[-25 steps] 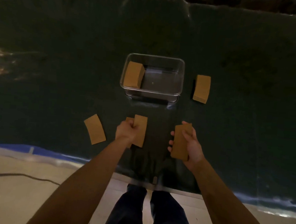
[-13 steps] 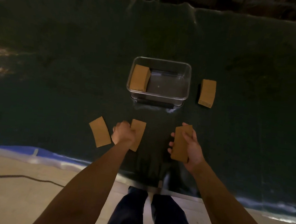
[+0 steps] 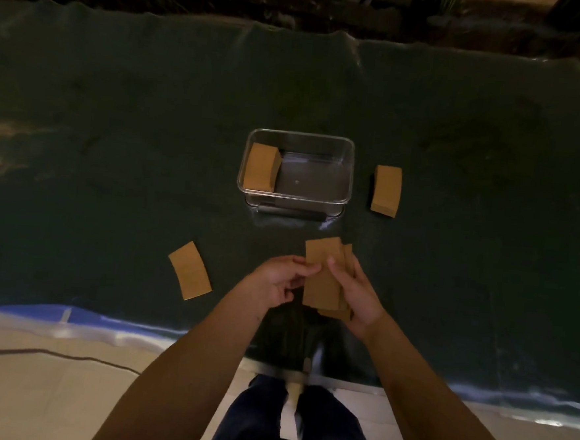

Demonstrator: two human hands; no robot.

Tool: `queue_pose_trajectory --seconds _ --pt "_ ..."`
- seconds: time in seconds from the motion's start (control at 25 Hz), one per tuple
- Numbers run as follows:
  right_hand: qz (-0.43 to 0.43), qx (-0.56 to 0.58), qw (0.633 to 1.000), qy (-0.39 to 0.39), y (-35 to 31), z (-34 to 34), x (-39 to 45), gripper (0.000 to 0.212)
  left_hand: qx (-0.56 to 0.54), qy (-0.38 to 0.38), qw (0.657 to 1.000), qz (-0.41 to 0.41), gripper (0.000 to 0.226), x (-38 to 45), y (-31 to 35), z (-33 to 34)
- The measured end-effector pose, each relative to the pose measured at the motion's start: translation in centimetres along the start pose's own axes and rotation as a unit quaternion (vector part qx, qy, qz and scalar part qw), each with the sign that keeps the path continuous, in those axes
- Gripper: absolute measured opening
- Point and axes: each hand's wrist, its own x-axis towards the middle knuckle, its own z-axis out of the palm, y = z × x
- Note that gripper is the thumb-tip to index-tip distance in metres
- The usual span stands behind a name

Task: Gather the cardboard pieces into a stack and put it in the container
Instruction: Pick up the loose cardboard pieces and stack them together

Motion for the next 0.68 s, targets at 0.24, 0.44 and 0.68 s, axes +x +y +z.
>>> queue_pose_trajectory --seconds 0.24,0.44,0.68 --pt "0.039 0.030 0.998 -0.032 -0.2 -0.9 -0.2 0.040 0.057 0.042 0.993 0.095 0.019 -1.3 -1.1 2.5" --pt "-0.010 0.006 0.999 -0.043 -0.4 -1.7 -0.9 0.033 0.209 0.075 0.953 0.208 0.018 -2.6 -0.9 3.0" --pt "-0.069 -0.182 0.981 -0.019 0.0 -2.2 -1.0 0.063 0.149 0.050 0.955 0.251 0.054 -4.5 0.0 5.7"
